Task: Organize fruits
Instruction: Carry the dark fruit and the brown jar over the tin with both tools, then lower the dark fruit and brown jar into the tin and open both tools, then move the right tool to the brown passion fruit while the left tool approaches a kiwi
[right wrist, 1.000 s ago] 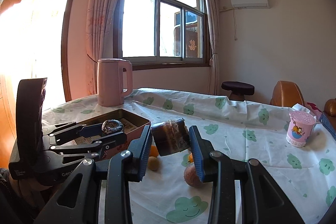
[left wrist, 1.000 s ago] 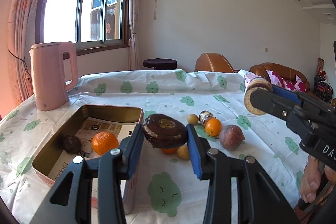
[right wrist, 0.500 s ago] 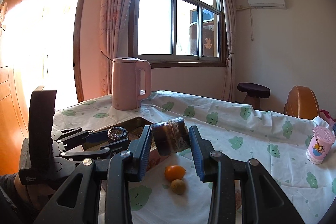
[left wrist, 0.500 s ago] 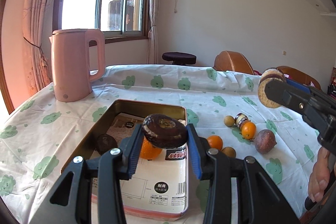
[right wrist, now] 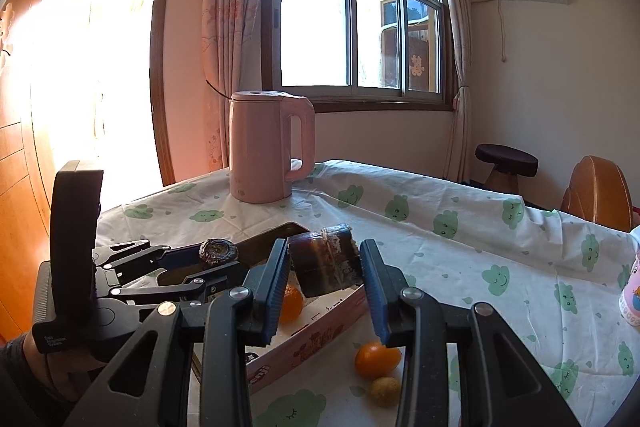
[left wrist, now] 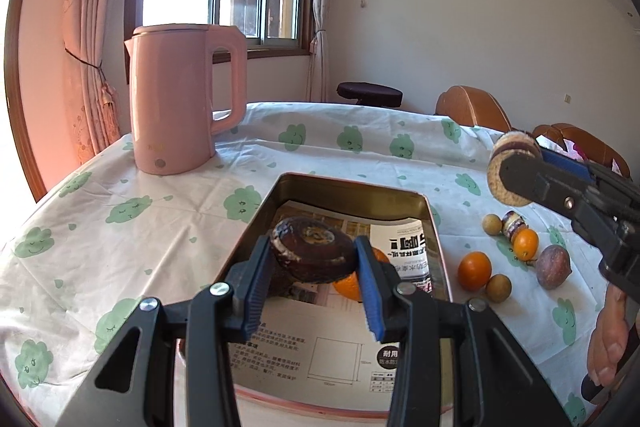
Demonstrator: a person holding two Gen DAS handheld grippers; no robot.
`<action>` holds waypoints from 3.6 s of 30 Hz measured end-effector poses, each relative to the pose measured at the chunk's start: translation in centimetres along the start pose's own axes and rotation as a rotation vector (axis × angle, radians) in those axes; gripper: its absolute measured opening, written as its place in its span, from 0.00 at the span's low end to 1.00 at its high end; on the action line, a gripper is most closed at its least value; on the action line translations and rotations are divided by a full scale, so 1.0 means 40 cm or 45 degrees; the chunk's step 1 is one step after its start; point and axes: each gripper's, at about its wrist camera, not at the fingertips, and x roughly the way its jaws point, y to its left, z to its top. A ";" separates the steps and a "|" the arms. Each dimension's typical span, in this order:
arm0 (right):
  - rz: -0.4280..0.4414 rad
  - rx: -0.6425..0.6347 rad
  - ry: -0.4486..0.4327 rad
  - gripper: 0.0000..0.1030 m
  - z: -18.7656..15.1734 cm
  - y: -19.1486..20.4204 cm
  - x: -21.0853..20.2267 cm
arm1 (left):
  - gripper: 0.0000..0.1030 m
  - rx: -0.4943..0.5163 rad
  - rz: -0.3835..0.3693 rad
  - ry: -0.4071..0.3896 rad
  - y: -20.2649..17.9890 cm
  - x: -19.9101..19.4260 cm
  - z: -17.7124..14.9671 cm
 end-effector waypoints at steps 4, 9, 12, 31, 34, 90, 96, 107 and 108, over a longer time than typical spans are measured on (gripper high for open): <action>0.022 -0.012 0.047 0.37 -0.003 0.026 0.056 | 0.41 0.002 0.025 0.044 0.011 0.021 -0.004; 0.042 -0.011 0.110 0.37 -0.021 0.048 0.118 | 0.41 0.008 0.020 0.080 0.013 0.040 -0.008; 0.029 -0.009 0.145 0.37 -0.034 0.053 0.149 | 0.41 0.022 0.022 0.092 0.011 0.048 -0.004; -0.052 0.083 0.257 0.37 -0.066 0.008 0.212 | 0.41 0.062 -0.011 0.211 -0.004 0.095 -0.005; -0.053 0.097 0.270 0.37 -0.065 0.002 0.217 | 0.42 0.062 -0.012 0.223 -0.004 0.100 -0.005; -0.423 0.363 0.243 0.77 -0.185 -0.297 -0.110 | 0.83 0.269 -0.134 0.044 -0.294 -0.018 -0.025; -0.390 0.371 0.352 0.77 -0.202 -0.304 -0.073 | 0.76 0.303 -0.175 0.114 -0.351 0.009 -0.042; -0.298 0.397 0.422 0.51 -0.216 -0.312 -0.053 | 0.61 0.321 -0.199 0.204 -0.384 0.041 -0.059; -0.314 0.402 0.399 0.50 -0.214 -0.313 -0.063 | 0.61 0.320 -0.205 0.213 -0.386 0.044 -0.060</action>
